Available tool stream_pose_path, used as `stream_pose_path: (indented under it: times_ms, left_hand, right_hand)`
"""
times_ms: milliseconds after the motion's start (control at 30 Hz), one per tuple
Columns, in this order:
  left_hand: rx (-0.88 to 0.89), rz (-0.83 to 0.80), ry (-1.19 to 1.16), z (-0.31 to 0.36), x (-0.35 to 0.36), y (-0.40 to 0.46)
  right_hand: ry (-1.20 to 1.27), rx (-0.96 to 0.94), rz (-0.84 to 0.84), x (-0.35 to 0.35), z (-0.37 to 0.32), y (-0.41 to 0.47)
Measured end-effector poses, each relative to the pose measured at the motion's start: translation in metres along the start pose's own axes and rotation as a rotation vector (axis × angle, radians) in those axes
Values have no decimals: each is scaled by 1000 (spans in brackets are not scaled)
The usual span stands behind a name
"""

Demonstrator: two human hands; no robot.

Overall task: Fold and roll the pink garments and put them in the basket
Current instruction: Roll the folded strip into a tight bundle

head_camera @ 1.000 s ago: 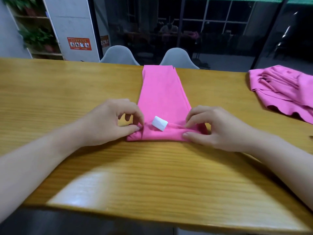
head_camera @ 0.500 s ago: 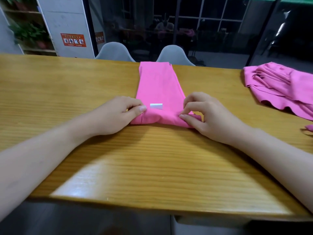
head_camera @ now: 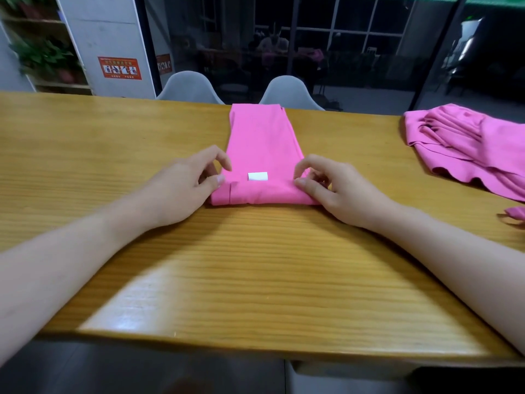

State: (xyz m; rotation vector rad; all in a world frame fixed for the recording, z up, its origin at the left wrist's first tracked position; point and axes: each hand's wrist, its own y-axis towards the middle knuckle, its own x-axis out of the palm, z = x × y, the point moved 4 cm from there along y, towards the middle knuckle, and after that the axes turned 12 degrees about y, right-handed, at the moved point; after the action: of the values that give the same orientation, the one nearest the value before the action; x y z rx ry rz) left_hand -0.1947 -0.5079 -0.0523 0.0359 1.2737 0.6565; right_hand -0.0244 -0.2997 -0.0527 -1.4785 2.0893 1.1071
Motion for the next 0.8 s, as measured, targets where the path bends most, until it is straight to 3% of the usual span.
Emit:
stream_pose_path:
  times_ms: [100, 167, 333, 467, 633, 800]
  left_hand:
    - [288, 152, 300, 18, -14, -7]
    - [356, 155, 386, 24, -14, -12]
    - [249, 71, 431, 28, -9, -11]
    - [176, 46, 329, 22, -2, -5]
    - [85, -15, 177, 12, 14, 20]
    - [26, -56, 217, 2, 22, 36]
  right_hand:
    - [-80, -50, 40, 1, 1, 0]
    - [-139, -58, 78, 0, 4, 2]
    - [-215, -123, 81, -4, -1, 0]
    - [-224, -117, 53, -5, -2, -5]
    - [-127, 12, 52, 2, 11, 8]
    - [-88, 140, 111, 4, 18, 19]
